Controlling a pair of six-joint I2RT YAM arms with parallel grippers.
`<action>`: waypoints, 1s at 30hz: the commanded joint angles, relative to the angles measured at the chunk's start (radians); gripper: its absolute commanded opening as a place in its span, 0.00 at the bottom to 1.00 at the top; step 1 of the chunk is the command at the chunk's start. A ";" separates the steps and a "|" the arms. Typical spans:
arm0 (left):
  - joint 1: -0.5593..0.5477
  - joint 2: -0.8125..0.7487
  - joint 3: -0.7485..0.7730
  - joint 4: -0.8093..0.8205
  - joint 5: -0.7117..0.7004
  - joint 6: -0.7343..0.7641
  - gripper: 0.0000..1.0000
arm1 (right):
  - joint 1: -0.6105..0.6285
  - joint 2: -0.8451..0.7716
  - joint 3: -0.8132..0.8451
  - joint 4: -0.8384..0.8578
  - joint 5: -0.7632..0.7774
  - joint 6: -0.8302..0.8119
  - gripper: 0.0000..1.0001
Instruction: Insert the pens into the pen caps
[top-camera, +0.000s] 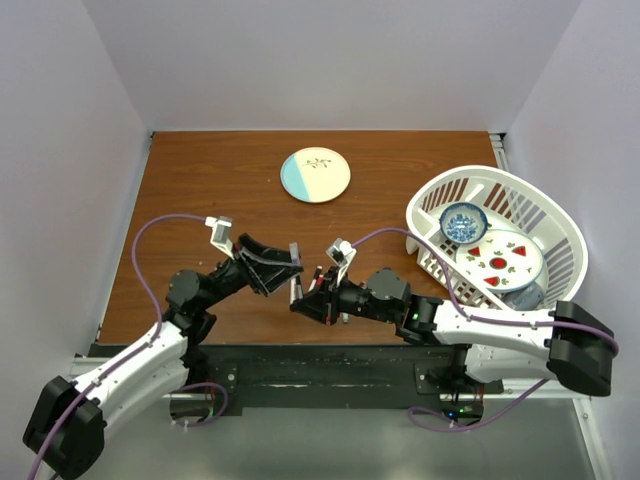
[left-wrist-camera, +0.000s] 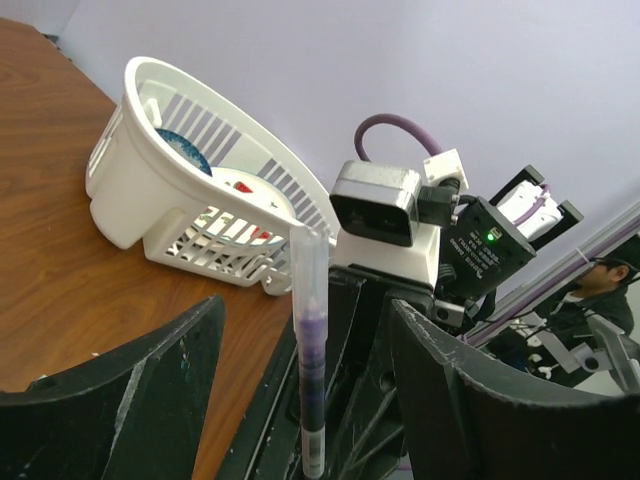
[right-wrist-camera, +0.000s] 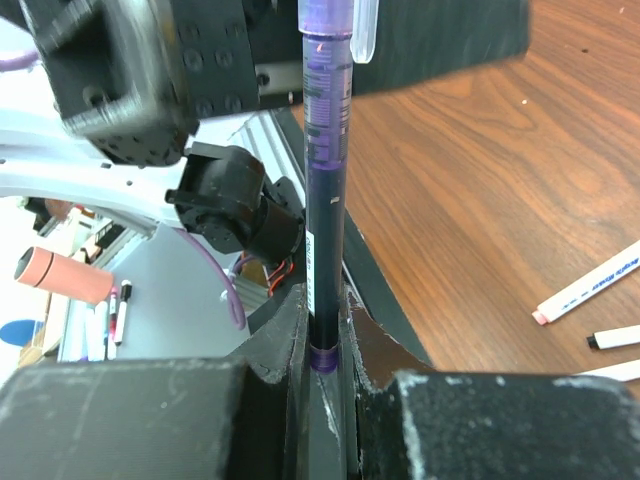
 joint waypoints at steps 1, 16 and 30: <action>-0.003 0.006 0.099 -0.073 -0.019 0.081 0.70 | 0.000 -0.029 0.008 0.032 -0.023 -0.013 0.00; -0.003 0.078 0.169 -0.053 -0.009 0.043 0.38 | 0.000 -0.073 0.002 -0.034 -0.031 -0.026 0.00; -0.118 0.143 -0.096 0.252 -0.019 -0.166 0.00 | -0.001 -0.049 0.186 -0.086 0.096 -0.146 0.00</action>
